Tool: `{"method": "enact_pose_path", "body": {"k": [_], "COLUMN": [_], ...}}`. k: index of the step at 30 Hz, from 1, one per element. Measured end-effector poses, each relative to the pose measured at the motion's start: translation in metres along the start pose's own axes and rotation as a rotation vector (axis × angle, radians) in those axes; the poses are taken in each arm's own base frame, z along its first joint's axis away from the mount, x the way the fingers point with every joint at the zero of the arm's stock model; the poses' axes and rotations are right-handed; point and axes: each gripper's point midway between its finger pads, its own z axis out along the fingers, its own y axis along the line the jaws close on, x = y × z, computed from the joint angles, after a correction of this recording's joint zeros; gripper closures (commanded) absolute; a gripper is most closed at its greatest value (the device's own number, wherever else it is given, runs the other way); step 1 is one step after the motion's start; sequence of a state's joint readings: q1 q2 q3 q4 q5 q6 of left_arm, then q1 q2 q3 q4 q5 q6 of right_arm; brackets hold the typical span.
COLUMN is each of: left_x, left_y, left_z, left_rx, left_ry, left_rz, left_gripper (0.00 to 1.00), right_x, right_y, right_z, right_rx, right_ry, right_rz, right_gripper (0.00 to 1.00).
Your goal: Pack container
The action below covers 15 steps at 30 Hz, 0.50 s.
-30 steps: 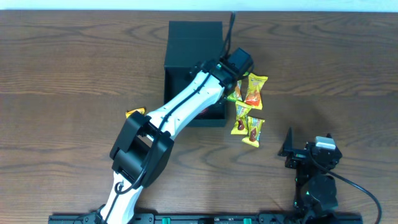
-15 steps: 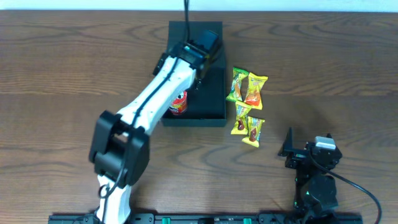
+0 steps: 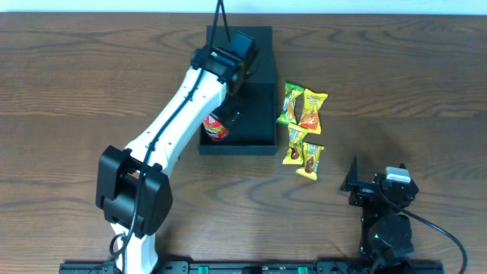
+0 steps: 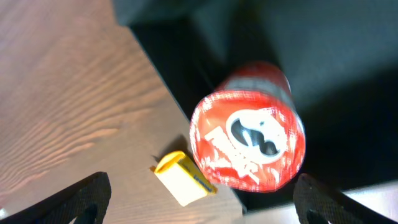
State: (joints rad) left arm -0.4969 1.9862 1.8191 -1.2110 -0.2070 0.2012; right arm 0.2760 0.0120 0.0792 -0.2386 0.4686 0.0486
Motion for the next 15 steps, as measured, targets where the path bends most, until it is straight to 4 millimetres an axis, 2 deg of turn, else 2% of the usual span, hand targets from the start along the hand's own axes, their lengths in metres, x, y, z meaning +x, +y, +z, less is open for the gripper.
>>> {"method": "enact_pose_path", "body": {"k": [7,10,15], "left_x": [0.000,-0.001,-0.005], "left_y": [-0.018,-0.027,-0.031], "left_z": [0.001,-0.001,0.001], "left_rx": [0.201,0.245,0.260], "left_ry": [-0.031,-0.052,-0.079], "left_rz": [0.135,0.217,0.284], "left_gripper": [0.05,0.05,0.05], "right_x": [0.000,0.000,0.000], "right_y": [0.000,0.000,0.000], "right_z": [0.000,0.000,0.000], "right_rx": [0.000,0.000,0.000], "right_ry": [0.000,0.000,0.000], "right_rz": [0.000,0.000,0.000], "right_gripper": [0.01,0.01,0.01]}}
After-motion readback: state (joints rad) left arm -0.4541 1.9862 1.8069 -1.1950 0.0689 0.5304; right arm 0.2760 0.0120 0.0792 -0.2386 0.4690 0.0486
